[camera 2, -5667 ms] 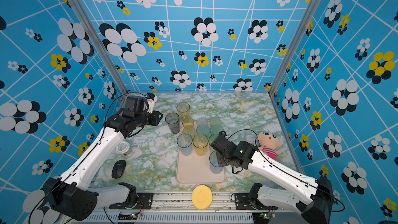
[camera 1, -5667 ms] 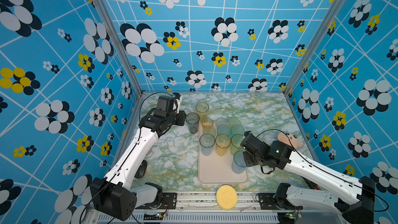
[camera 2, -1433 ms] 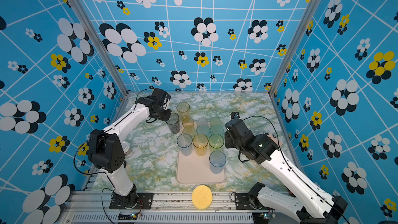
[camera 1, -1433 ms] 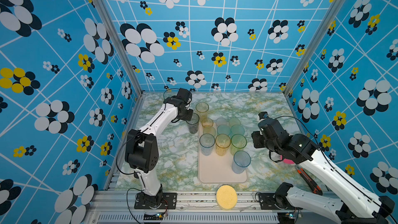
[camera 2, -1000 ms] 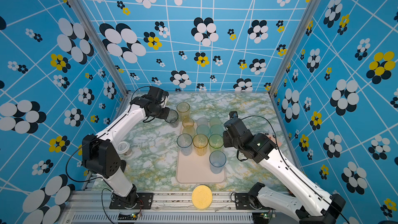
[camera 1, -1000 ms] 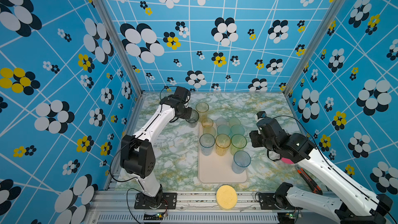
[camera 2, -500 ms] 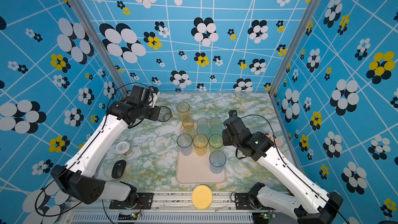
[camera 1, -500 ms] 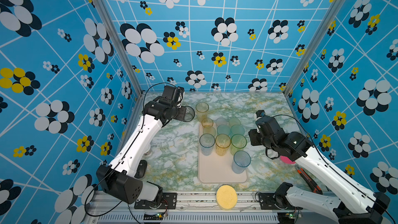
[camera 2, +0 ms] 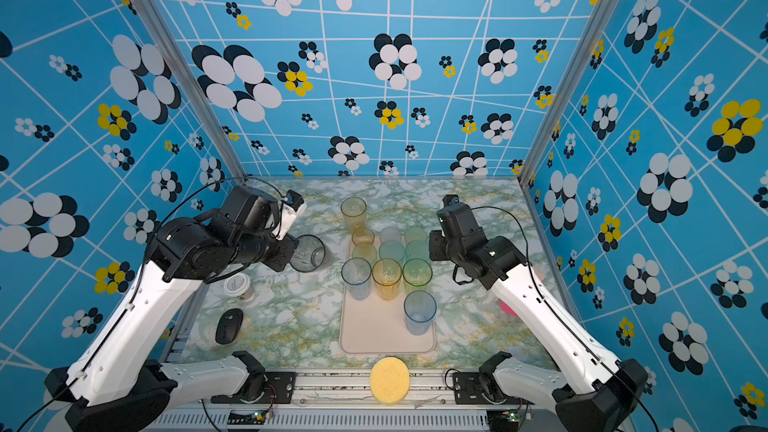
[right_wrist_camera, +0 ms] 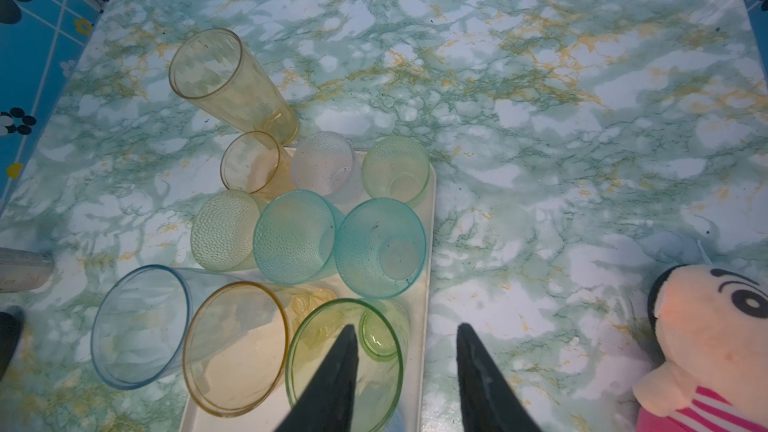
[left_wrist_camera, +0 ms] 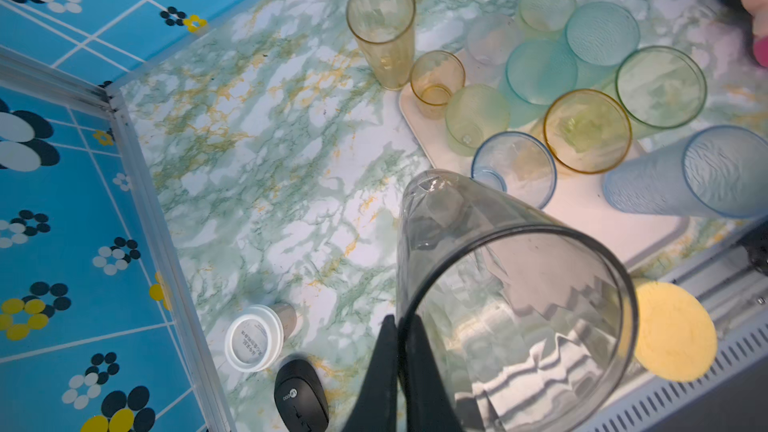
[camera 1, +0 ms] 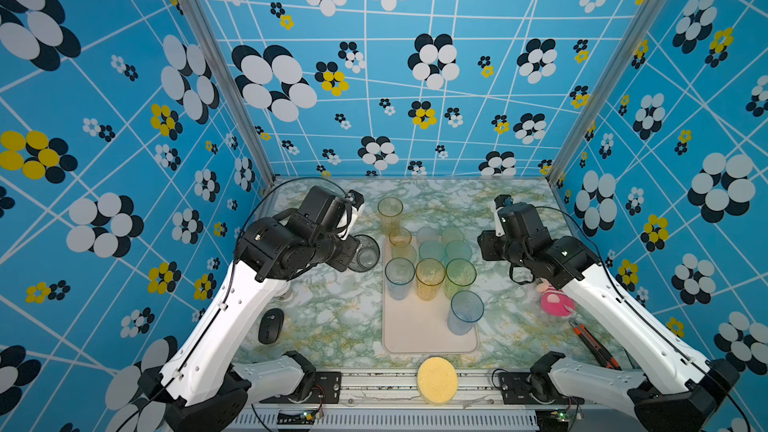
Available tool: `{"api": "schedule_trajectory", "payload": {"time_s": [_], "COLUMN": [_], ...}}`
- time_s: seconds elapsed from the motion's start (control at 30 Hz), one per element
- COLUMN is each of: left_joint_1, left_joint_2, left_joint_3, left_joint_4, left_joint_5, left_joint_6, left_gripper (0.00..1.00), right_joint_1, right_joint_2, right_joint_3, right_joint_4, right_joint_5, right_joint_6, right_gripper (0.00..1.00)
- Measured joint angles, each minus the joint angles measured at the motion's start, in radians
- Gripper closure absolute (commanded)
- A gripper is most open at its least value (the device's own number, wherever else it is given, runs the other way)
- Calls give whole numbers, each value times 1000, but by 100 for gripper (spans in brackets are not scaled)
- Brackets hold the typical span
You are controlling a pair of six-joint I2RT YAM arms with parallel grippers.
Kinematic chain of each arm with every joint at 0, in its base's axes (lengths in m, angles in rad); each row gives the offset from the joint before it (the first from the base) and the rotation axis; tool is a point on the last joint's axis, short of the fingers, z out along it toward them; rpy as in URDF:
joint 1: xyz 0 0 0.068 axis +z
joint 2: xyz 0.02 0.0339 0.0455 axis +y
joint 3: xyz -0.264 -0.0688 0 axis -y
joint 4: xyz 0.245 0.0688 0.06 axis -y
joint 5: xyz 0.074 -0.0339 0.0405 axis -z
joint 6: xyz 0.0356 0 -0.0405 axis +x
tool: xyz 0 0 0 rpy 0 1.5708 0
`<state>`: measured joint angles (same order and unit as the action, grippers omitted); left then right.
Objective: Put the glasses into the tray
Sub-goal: 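Lift the grey cup off the table with the left gripper, then carry the grey cup with the left gripper over the tray's near edge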
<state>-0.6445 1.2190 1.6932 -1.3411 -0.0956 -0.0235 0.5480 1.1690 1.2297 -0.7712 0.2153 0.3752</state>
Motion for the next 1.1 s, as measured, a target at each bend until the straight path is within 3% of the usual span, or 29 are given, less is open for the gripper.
{"api": "schedule_trajectory", "payload": {"time_s": [0.27, 0.5, 1.1], "left_joint_1": [-224, -339, -359], "left_joint_2": [39, 132, 414], "left_joint_3": [-124, -180, -181], "left_joint_4": [15, 123, 273], "left_joint_5": [100, 155, 163], "left_joint_6": [-48, -62, -19], "left_gripper": [95, 95, 95], "right_joint_1": [-2, -2, -2], "right_joint_2": [48, 50, 54], "right_joint_3": [30, 30, 30], "right_joint_4": [21, 21, 28], "right_joint_5": [-51, -70, -95], "right_joint_6": [-5, -5, -4], "right_gripper": [59, 59, 60]}}
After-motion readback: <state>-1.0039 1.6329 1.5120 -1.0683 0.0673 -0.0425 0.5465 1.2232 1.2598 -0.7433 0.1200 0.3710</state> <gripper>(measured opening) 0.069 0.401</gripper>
